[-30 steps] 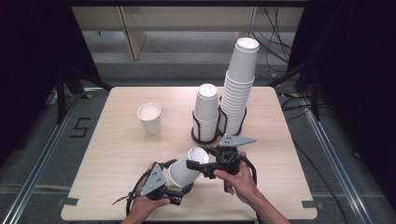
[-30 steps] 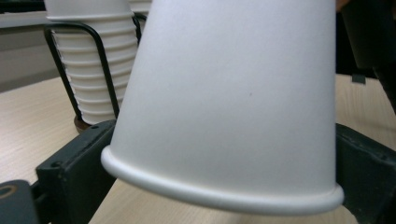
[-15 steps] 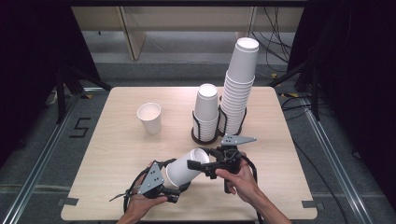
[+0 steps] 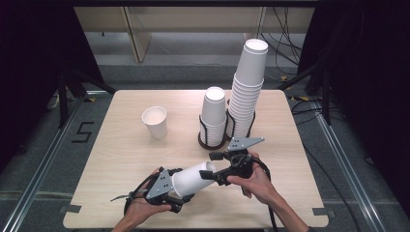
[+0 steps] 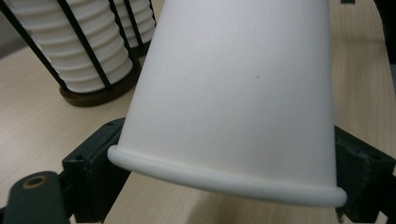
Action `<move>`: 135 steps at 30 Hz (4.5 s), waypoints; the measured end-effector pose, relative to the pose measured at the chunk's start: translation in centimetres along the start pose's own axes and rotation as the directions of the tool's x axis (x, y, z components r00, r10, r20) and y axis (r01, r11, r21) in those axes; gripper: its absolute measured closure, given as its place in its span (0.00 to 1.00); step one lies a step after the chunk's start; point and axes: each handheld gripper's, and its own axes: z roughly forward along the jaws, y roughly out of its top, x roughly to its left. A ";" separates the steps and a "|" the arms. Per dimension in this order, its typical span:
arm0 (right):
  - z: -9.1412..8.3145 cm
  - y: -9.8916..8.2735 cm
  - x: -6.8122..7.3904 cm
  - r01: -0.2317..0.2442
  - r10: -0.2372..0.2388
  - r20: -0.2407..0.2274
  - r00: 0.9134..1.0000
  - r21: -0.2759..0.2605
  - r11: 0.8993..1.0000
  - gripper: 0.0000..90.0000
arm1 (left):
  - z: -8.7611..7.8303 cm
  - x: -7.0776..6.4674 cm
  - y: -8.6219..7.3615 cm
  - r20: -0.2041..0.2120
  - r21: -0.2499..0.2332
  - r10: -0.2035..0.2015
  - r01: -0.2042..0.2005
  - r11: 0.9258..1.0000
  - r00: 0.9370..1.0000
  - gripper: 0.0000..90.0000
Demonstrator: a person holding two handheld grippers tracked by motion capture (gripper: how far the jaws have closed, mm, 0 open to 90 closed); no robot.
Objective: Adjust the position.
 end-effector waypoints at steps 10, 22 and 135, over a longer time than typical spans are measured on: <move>-0.4 0.5 1.2 0.236 -0.254 0.056 0.966 0.226 0.945 0.20 | 0.0 -0.1 0.8 0.026 0.148 0.094 -0.097 0.984 0.995 0.14; 1.6 0.1 3.2 0.421 -0.454 -0.034 0.890 0.441 0.792 0.20 | 0.2 -1.0 1.6 0.051 0.237 0.199 -0.206 0.950 0.979 0.14; 1.7 -2.2 0.6 0.395 -0.369 -0.157 0.916 0.199 0.897 0.28 | -1.4 -0.4 1.9 0.187 -0.407 -0.250 0.306 0.861 0.950 0.05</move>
